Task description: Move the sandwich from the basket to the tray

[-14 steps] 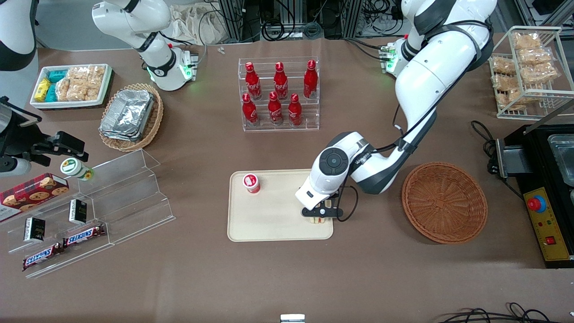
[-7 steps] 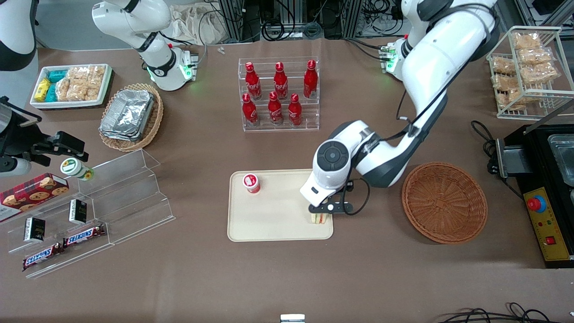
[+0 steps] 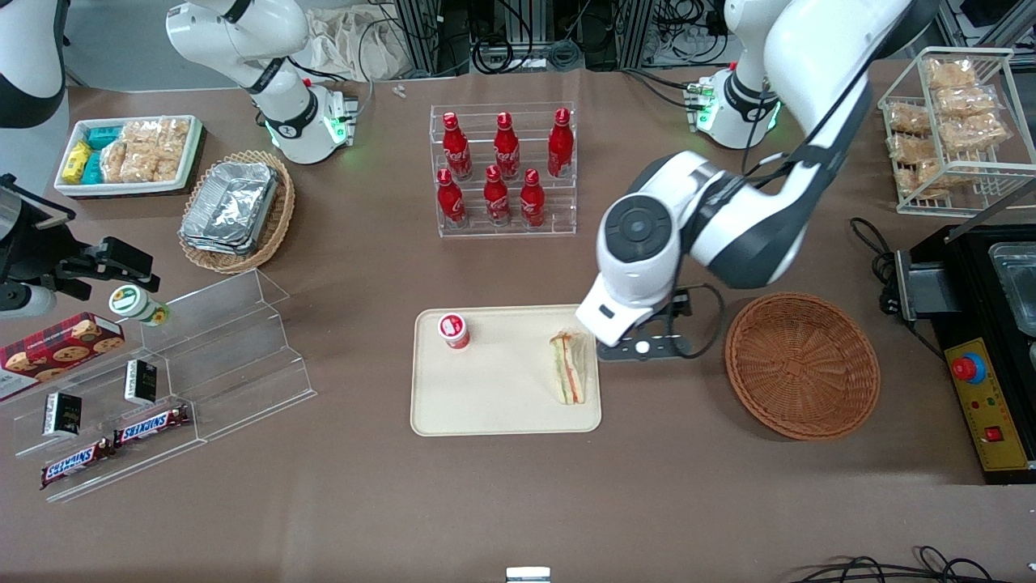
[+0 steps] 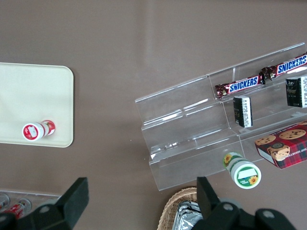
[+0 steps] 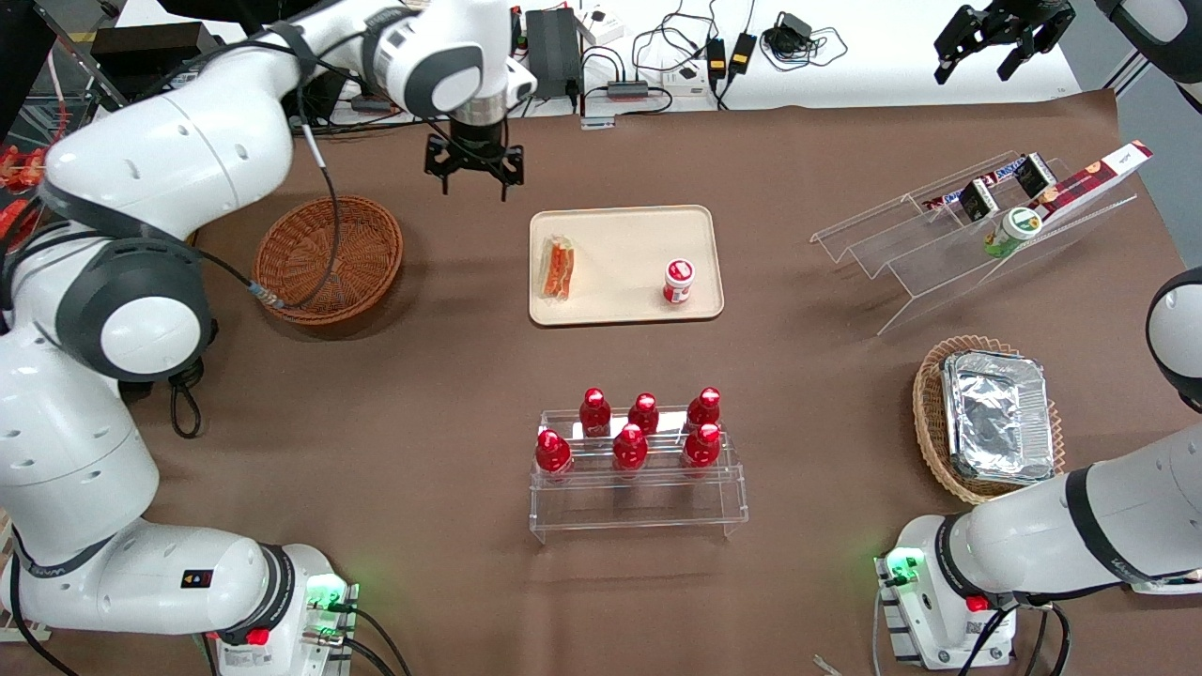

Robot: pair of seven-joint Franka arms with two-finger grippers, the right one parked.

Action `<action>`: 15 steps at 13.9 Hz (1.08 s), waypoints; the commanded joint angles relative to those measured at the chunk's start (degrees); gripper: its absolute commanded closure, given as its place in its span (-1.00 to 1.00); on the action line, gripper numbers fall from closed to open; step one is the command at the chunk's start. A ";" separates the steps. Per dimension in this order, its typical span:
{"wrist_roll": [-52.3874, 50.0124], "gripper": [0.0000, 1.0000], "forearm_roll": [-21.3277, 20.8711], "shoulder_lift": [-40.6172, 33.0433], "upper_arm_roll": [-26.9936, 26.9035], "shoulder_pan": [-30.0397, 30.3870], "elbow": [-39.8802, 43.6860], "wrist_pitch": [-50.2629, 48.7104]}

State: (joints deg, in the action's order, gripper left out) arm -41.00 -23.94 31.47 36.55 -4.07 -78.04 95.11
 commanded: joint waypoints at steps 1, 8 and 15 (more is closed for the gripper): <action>7.13 -0.98 3.62 -5.53 -0.16 4.06 -1.06 -3.87; 8.56 -1.00 6.53 -15.64 -0.87 12.76 -1.15 -12.41; 9.79 -1.00 10.75 -18.20 -0.95 20.51 -1.33 -11.97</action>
State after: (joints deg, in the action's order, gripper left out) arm -31.76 -14.57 15.08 35.66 15.35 -77.80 82.98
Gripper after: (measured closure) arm 0.000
